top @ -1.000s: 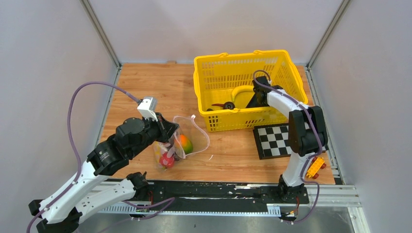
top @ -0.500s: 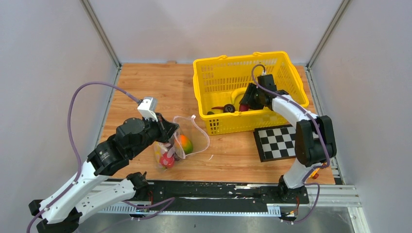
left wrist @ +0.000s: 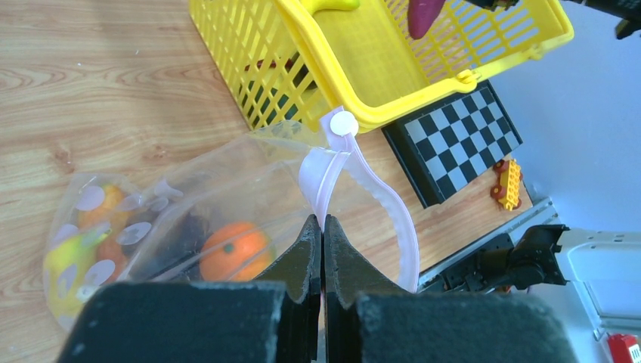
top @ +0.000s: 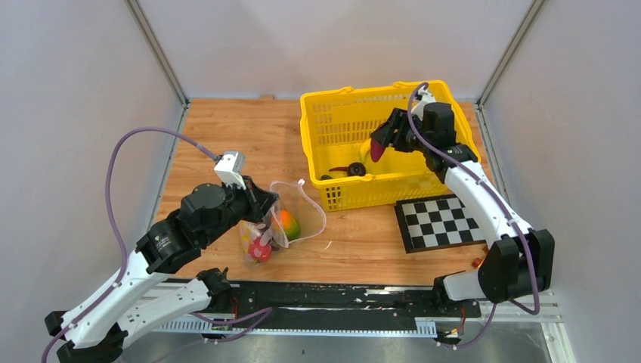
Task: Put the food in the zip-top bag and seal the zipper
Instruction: Pick up the fake vegetable from the bin, then place the fake vegetable in the zipper food storage bag, then pick up the fake fruit from the bin.
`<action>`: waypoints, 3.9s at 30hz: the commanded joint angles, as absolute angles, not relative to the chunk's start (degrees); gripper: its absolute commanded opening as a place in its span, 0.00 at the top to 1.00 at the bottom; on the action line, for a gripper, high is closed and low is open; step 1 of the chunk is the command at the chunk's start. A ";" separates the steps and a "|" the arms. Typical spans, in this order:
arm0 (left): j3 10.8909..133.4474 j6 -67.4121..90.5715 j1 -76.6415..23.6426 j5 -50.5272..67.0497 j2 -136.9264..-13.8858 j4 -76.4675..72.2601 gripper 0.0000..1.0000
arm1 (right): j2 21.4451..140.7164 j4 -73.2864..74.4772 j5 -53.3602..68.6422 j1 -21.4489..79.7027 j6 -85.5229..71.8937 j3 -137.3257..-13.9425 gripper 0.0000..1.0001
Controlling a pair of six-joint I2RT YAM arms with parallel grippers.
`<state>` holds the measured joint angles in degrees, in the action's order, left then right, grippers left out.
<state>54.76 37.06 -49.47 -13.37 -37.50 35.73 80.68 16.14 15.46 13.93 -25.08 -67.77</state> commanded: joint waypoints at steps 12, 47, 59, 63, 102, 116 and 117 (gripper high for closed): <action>54.40 38.36 -49.54 -10.66 -39.09 30.47 1.00 | 58.74 1.15 36.24 18.68 -19.42 -62.14 0.70; 55.05 38.76 -49.54 -9.60 -38.84 29.29 1.00 | 79.39 21.96 31.29 52.82 3.83 -75.63 0.53; 54.59 38.26 -49.57 -10.60 -38.61 29.89 1.00 | 77.44 17.66 27.91 53.62 2.34 -73.34 0.36; 54.42 38.27 -49.52 -10.77 -38.62 29.90 1.00 | 75.36 16.54 30.20 53.61 3.01 -71.88 0.30; 55.25 38.47 -49.57 -9.66 -35.81 33.48 1.00 | 99.68 31.96 -3.27 22.97 -13.29 -87.61 0.09; 54.73 39.30 -49.57 -8.62 -36.50 33.36 1.00 | 115.63 39.43 14.43 22.71 -6.88 -98.15 0.14; 54.74 39.32 -49.57 -8.61 -36.62 33.39 1.00 | 116.12 39.85 13.70 22.72 -6.72 -98.36 0.14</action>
